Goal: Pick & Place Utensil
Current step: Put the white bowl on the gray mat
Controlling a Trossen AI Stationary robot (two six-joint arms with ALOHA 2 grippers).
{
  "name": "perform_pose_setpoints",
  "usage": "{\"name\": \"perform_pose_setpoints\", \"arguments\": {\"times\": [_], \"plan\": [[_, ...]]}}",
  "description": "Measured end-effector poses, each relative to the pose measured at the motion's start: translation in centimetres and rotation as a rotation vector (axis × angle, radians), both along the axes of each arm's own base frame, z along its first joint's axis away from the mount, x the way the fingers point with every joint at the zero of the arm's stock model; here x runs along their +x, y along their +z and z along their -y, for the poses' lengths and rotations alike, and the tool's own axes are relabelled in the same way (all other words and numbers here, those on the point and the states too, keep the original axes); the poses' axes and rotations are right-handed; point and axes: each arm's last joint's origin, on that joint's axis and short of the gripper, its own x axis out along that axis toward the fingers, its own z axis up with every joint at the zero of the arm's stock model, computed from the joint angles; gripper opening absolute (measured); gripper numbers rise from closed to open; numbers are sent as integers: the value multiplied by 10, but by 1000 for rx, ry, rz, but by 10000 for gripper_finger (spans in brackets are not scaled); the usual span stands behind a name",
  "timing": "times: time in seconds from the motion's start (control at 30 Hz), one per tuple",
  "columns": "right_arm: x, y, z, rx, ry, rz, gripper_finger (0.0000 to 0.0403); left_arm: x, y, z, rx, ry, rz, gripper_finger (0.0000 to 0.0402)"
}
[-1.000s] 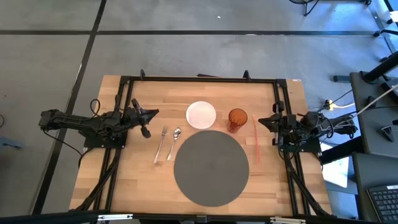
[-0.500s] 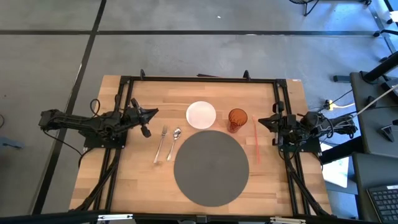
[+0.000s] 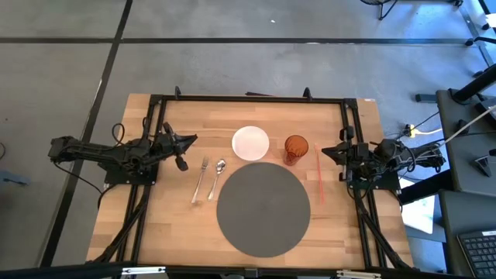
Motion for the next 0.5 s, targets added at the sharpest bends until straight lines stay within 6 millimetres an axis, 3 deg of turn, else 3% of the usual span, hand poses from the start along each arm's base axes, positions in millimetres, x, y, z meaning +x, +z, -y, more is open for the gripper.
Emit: {"name": "perform_pose_setpoints", "arguments": {"times": [0.5], "plan": [[0,0,0,-3,0,0,16,-1,5,0,35,5,34,3]]}}
